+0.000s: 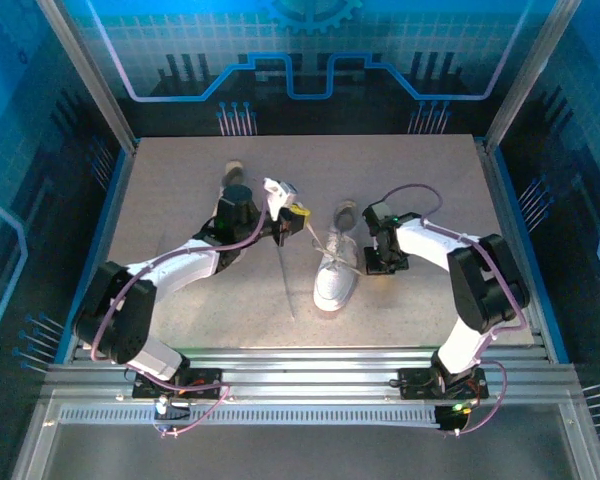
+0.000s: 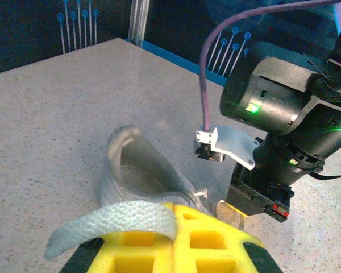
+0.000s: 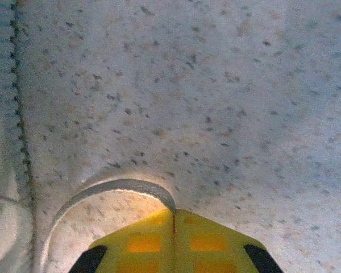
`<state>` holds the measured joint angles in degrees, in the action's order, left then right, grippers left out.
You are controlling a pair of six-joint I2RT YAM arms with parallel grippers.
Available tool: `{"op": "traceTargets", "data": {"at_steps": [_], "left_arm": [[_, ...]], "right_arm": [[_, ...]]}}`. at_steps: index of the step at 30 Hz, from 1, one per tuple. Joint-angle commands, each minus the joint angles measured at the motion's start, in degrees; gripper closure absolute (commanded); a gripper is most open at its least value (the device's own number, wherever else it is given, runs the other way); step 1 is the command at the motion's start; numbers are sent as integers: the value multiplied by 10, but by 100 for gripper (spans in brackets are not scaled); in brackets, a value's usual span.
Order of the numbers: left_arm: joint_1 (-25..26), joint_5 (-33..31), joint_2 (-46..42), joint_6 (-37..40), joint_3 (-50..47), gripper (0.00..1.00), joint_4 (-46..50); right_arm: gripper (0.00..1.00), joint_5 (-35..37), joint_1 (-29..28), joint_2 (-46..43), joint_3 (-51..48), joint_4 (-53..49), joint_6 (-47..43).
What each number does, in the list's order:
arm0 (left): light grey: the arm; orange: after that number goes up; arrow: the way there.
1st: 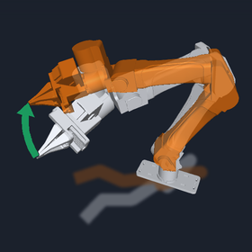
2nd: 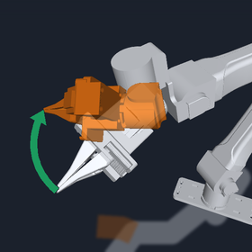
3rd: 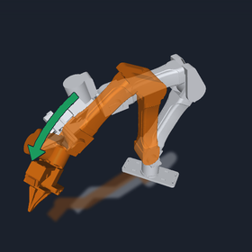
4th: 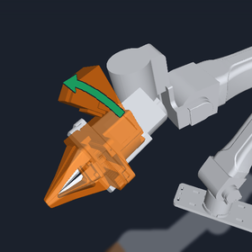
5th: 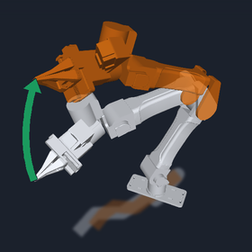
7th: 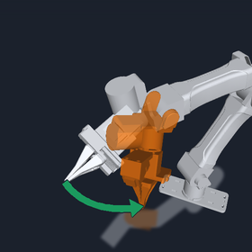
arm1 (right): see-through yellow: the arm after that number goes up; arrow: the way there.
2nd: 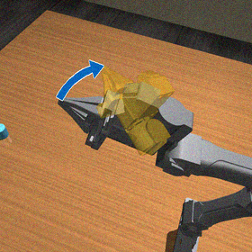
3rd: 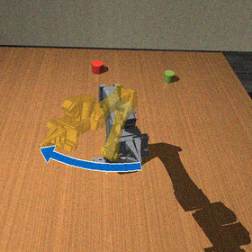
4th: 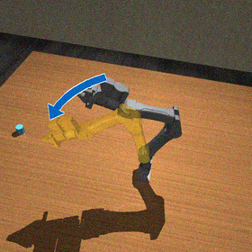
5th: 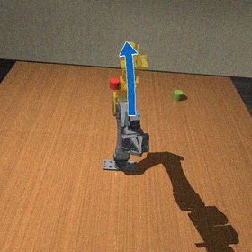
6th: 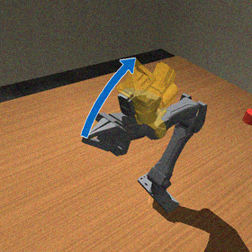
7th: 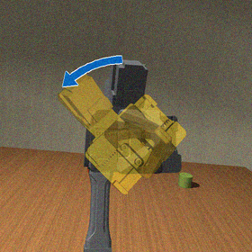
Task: Tie the shoes
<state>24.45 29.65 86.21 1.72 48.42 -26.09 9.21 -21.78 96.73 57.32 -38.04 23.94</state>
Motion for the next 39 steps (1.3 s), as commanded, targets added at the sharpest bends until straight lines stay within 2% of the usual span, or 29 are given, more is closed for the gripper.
{"op": "traceTargets", "data": {"at_steps": [1,5,9,13,17,26,35,39], "left_arm": [[-14,18,-41,22,14,100,43],[-34,2,-59,11,32,100,79],[-76,-11,-65,-39,59,100,125],[-152,4,-56,-96,63,100,141],[-232,14,-47,-130,44,100,132],[-380,45,-2,-193,48,100,144],[-438,67,14,-218,19,100,137],[-448,80,10,-216,11,100,149]], "right_arm": [[100,29,30,-83,-2,-41,-24],[100,43,75,-185,6,-63,-64],[100,28,144,-238,17,-70,-103],[100,3,202,-247,19,-51,-121],[100,-16,229,-226,15,-29,-127],[100,-10,310,-227,5,-4,-143],[100,18,362,-210,-5,-2,-172],[100,29,378,-220,-7,-4,-185]]}}
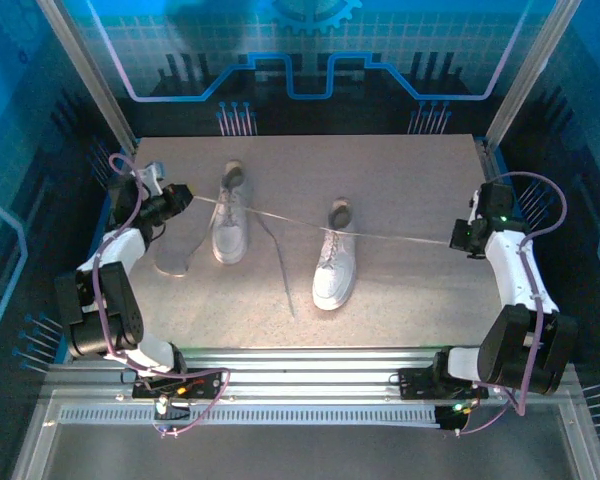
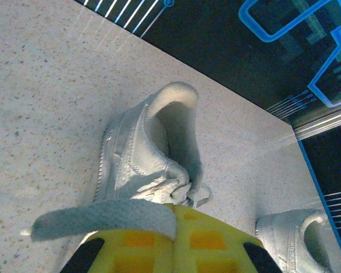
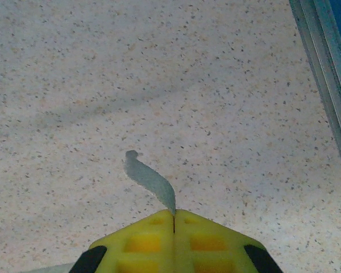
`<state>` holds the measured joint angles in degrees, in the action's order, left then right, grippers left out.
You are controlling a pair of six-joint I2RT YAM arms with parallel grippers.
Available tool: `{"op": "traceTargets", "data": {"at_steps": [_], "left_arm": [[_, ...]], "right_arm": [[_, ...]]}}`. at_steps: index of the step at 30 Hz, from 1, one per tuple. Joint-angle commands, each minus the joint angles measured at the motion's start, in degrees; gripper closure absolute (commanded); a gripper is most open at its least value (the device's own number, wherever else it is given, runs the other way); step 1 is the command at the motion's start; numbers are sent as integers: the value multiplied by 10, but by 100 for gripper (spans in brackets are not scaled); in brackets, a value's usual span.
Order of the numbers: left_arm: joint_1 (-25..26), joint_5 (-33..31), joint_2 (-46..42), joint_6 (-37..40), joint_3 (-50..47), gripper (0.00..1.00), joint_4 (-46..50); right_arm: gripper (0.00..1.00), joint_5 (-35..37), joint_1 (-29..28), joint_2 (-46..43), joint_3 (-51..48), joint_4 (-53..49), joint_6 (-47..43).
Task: Tie the shoes
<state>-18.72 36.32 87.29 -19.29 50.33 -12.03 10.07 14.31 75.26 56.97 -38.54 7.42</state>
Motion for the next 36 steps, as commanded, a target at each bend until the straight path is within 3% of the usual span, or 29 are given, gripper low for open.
{"op": "traceTargets", "data": {"at_steps": [1,11,23,36], "left_arm": [[-17,13,-5,-2,-12,100,15],[-12,15,-19,-3,-47,100,25],[-20,-17,0,14,-44,100,55],[-53,-34,-5,18,-43,100,80]], "right_arm": [[100,24,22,-8,-3,-2,-23],[100,91,40,-45,3,3,-51],[100,184,43,16,41,8,-100],[100,125,46,84,27,26,-95]]}}
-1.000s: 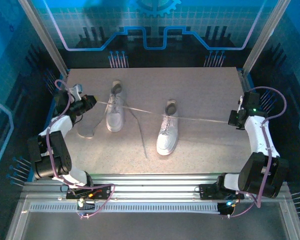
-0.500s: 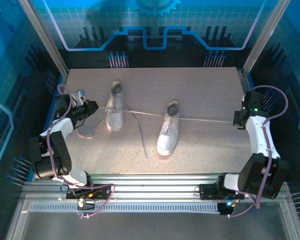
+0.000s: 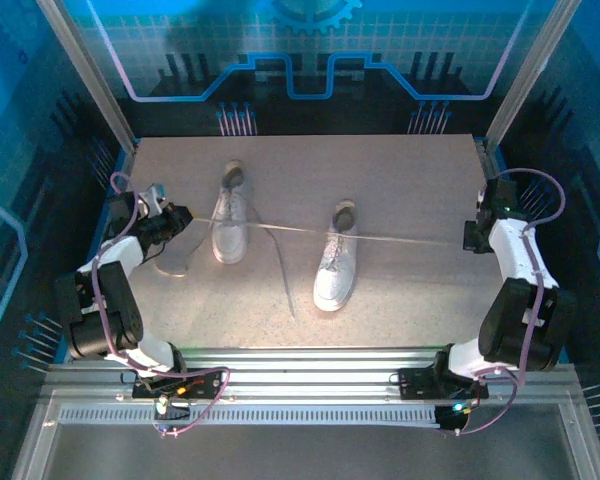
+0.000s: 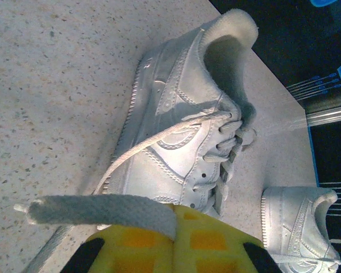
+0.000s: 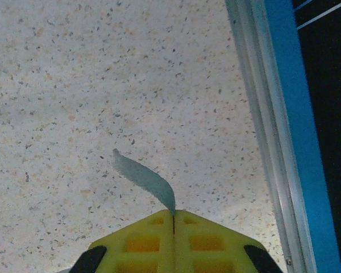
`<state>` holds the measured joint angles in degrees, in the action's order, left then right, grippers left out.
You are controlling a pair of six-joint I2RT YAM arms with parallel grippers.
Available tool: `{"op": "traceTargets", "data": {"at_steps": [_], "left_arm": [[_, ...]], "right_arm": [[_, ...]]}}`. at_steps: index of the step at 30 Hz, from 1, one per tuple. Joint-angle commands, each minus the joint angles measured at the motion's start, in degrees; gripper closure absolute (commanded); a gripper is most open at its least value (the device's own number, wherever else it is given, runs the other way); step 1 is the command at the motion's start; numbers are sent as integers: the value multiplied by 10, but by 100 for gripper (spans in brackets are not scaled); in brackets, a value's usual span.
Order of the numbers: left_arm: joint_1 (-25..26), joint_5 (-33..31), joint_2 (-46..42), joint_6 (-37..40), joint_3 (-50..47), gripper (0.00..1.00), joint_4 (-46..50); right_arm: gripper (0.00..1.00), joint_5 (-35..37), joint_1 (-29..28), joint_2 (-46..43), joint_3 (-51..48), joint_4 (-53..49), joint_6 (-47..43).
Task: Tie the shoes
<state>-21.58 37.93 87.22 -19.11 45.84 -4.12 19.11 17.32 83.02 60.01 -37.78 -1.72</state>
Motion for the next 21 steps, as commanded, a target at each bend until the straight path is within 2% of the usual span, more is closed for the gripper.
{"op": "traceTargets", "data": {"at_steps": [1,5,8,11,16,21], "left_arm": [[-25,-59,-11,15,-2,100,0],[-19,-92,-40,15,-26,100,1],[7,-115,-74,18,-36,100,20],[77,-146,-125,38,-24,100,80],[232,-229,-216,54,-33,100,150],[335,-274,-241,40,-85,100,168]], "right_arm": [[100,33,15,7,-3,20,-4],[100,22,15,12,9,12,-9],[100,-6,11,18,30,-5,-11],[100,-45,-11,18,50,-23,-10],[100,-69,-72,6,55,-43,2],[95,-70,-144,1,37,-55,21]]}}
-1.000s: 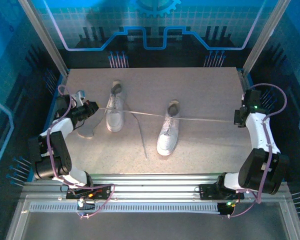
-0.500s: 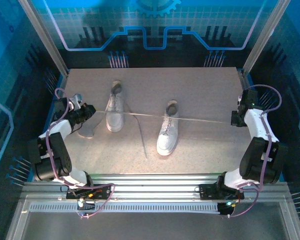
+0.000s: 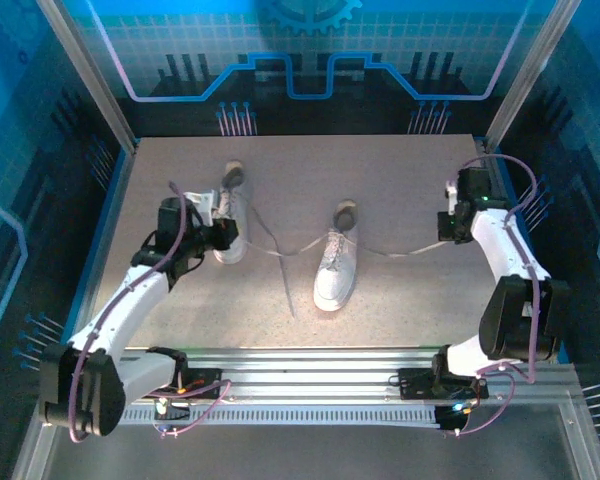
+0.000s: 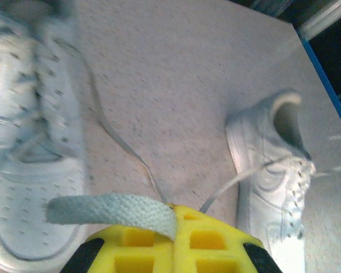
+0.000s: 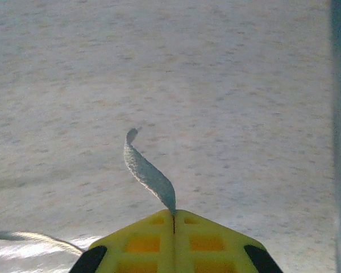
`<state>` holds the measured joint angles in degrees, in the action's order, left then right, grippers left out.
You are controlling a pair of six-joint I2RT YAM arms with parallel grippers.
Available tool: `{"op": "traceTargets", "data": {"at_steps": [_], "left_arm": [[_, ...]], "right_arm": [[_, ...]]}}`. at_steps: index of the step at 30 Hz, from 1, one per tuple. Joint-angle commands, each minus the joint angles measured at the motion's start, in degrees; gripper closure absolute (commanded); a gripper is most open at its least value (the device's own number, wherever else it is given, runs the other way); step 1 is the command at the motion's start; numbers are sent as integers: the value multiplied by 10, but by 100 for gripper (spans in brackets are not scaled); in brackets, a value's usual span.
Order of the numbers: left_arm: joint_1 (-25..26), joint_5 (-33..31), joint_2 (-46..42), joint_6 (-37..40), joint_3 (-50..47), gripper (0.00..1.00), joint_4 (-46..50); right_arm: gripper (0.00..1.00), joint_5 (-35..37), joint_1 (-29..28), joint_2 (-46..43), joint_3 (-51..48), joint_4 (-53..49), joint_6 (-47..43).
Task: Tie the shoes
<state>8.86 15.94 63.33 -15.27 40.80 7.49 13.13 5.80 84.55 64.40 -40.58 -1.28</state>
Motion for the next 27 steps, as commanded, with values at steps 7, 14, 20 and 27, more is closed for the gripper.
{"op": "traceTargets", "data": {"at_steps": [7,14,20,27], "left_arm": [[81,-100,3,6,-44,69,86],[81,-133,-8,122,61,55,187],[124,-43,87,262,140,53,219],[189,-58,307,348,233,58,271]], "right_arm": [[73,-29,-70,-20,-23,-37,48],[53,-67,-71,-52,-15,-54,60],[51,-134,-100,-98,-45,-21,85],[51,-151,-185,-127,-74,14,124]]}}
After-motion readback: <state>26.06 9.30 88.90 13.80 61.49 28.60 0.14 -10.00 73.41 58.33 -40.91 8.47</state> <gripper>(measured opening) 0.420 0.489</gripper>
